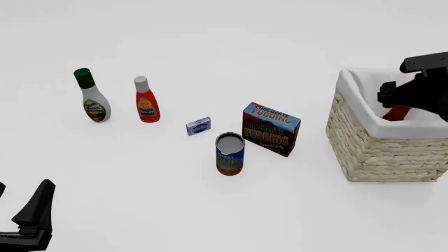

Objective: Pick the bbq sauce and place it in the basket.

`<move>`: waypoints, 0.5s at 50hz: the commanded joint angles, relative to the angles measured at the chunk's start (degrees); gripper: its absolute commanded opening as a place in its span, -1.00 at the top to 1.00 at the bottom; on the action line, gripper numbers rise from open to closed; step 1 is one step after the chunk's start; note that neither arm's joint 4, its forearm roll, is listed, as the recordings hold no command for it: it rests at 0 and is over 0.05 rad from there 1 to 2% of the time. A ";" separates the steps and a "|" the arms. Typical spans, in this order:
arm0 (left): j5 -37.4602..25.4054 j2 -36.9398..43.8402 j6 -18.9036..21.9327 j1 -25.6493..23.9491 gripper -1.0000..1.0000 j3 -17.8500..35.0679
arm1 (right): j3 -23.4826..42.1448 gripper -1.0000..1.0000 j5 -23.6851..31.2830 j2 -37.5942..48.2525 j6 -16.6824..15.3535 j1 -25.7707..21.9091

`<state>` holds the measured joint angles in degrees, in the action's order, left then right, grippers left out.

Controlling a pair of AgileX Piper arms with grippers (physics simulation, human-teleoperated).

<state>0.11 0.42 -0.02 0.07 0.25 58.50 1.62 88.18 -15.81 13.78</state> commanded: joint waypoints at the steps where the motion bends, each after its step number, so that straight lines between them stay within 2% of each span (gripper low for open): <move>1: 0.00 0.00 0.00 0.00 -1.00 0.00 | 0.72 -1.00 0.58 -0.45 0.18 -0.63; 19: 0.00 0.00 0.00 0.00 -1.00 0.00 | 3.07 -1.00 3.33 -5.24 0.07 -2.14; 25: 0.00 0.00 0.00 0.00 -1.00 0.00 | 5.09 -1.00 6.25 -7.65 -0.20 -2.69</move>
<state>0.11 0.42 -0.02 0.07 0.25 61.45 5.07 83.78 -15.81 11.94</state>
